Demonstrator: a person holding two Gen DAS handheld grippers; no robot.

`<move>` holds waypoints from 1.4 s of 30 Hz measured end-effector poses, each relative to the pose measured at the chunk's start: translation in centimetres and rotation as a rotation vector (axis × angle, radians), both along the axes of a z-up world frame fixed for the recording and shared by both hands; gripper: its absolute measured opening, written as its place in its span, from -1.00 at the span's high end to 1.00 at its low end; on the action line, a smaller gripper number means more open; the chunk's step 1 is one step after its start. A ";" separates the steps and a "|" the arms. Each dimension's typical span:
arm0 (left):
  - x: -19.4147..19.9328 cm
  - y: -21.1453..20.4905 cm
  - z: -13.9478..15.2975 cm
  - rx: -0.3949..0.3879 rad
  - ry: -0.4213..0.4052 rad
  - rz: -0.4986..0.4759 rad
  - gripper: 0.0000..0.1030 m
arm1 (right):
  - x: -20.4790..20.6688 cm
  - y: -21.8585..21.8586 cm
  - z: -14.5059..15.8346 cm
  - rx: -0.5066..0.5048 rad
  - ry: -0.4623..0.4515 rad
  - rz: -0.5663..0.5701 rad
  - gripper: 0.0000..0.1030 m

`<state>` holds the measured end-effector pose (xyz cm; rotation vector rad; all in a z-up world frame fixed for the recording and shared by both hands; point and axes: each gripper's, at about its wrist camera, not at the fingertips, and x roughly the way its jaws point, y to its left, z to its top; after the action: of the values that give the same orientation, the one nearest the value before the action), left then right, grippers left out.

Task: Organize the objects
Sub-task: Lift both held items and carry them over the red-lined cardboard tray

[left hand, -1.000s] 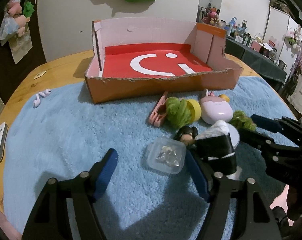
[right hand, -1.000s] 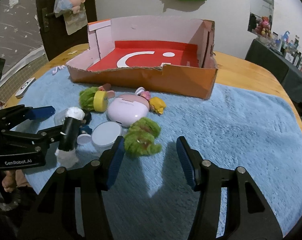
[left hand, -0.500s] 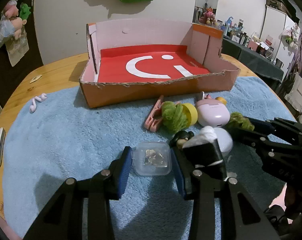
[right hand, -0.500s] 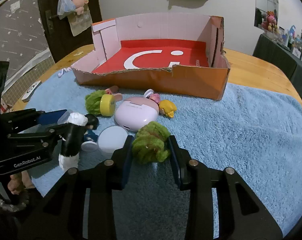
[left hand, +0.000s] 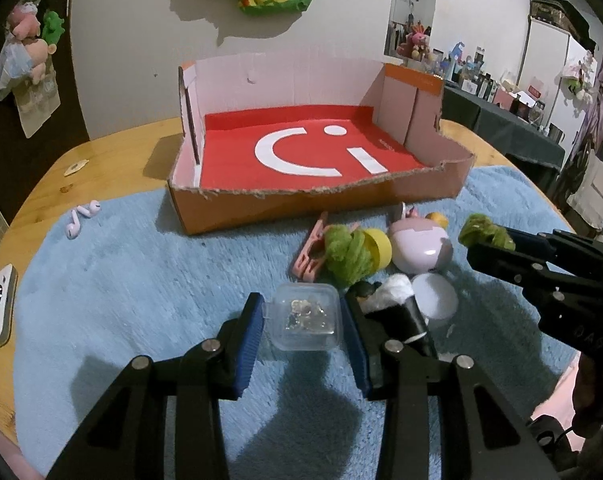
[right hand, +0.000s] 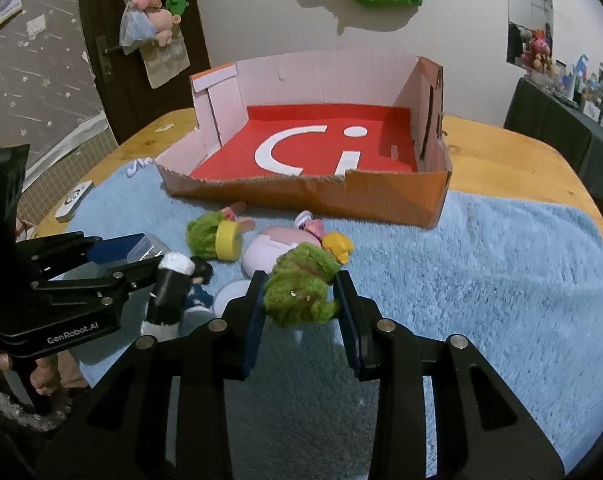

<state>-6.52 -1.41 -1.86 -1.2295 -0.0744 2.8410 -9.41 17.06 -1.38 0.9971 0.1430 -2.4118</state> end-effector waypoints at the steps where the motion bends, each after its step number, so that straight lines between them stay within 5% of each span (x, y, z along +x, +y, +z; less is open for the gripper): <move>1: 0.0 0.0 0.2 -0.001 0.005 0.000 0.20 | 0.0 0.0 0.2 -0.002 0.003 0.000 0.37; 24: -3.8 -0.3 5.6 -0.002 0.097 -0.002 0.20 | -3.2 -1.1 4.1 -0.063 0.048 0.023 0.37; 42: -9.2 -1.5 5.9 -0.012 0.089 0.026 0.20 | -7.5 -2.5 4.7 -0.066 0.035 0.033 0.38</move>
<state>-15.70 -2.87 4.02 -1.1096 -0.0711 2.9178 -16.89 14.57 3.27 0.9158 0.0905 -2.3890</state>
